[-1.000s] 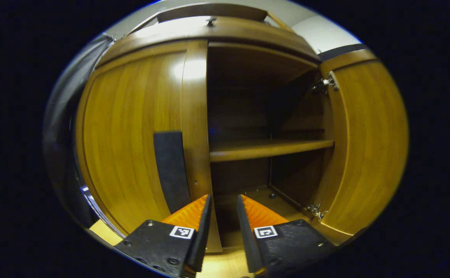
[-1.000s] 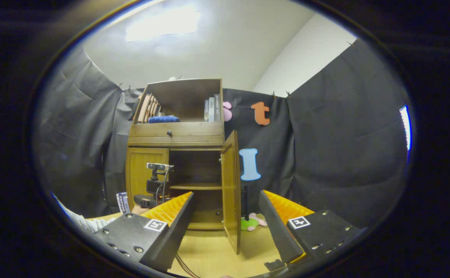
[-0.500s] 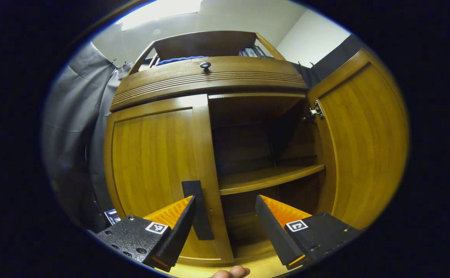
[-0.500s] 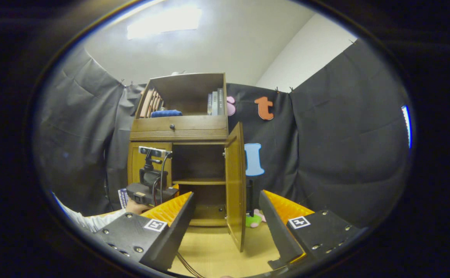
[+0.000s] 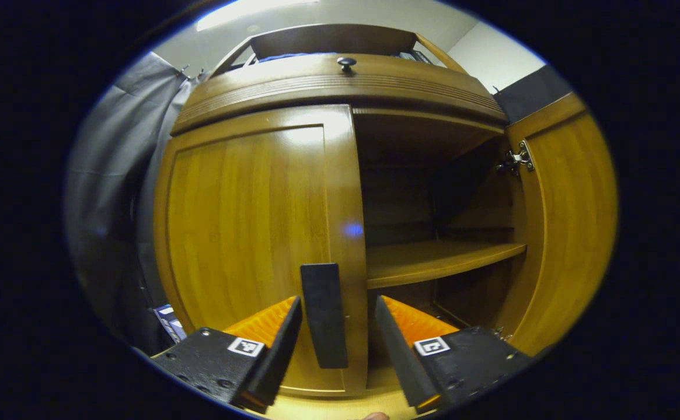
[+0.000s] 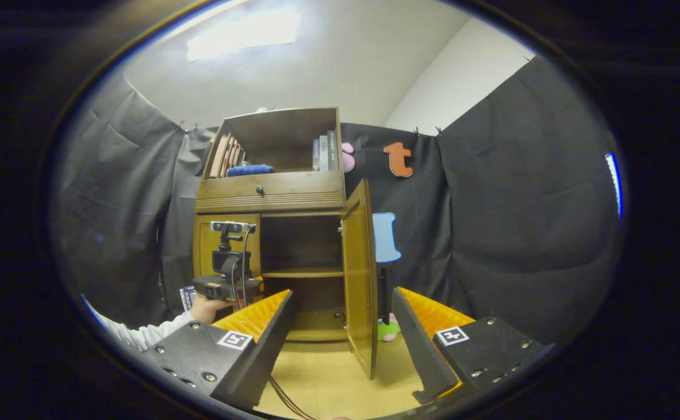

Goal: Open the right door of the double-door shoe cabinet with the right hand, and open the left door with the left hand.

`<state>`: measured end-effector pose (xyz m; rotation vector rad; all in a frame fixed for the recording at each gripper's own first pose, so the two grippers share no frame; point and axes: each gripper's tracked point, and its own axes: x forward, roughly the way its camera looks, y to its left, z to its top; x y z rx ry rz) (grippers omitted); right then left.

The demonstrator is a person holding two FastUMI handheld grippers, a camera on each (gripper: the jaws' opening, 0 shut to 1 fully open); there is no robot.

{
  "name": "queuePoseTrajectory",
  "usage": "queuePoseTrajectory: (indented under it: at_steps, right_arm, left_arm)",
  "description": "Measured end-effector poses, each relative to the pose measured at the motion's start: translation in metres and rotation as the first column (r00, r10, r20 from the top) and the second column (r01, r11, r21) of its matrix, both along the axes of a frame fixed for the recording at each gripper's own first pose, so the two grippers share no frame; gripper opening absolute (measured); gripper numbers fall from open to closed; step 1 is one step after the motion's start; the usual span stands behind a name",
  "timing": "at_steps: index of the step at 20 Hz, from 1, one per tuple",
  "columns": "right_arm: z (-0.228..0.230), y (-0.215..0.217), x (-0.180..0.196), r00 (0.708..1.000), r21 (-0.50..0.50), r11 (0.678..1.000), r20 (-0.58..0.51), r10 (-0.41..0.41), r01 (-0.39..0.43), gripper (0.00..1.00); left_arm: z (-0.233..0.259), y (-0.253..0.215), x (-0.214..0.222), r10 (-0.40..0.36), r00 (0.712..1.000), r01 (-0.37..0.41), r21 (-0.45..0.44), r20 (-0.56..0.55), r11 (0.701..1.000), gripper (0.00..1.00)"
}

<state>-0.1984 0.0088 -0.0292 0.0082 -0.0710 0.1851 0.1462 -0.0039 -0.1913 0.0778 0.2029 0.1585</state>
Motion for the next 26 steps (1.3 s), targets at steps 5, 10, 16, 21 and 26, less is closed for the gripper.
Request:
queuePoseTrajectory:
  at_steps: [5,10,16,21,26]
  right_arm:
    - [0.003,-0.003,-0.007,1.0,0.017,1.0,0.014,0.003,-0.003,0.98]
    - [0.0,-0.007,-0.009,1.0,0.014,1.0,0.01,-0.002,0.002,0.98]
    - [-0.006,-0.001,-0.005,1.0,0.004,1.0,-0.005,-0.005,0.005,0.98]
    - [-0.011,0.011,0.001,1.0,-0.014,1.0,-0.019,0.0,-0.001,0.94]
    - [-0.01,0.015,0.003,1.0,-0.014,1.0,-0.021,-0.004,0.003,0.98]
  left_arm:
    - [-0.012,0.01,0.012,0.007,0.999,-0.008,-0.027,-0.033,1.0,0.46]
    - [-0.014,0.011,0.003,-0.021,0.998,0.02,-0.021,-0.06,1.0,0.31]
    - [-0.005,0.008,-0.026,-0.057,0.996,0.056,-0.013,-0.071,0.998,0.31]
    - [0.001,0.01,-0.052,-0.095,0.992,0.094,-0.013,-0.082,0.995,0.31]
    - [0.011,0.011,-0.068,-0.119,0.989,0.119,-0.006,-0.092,0.993,0.31]
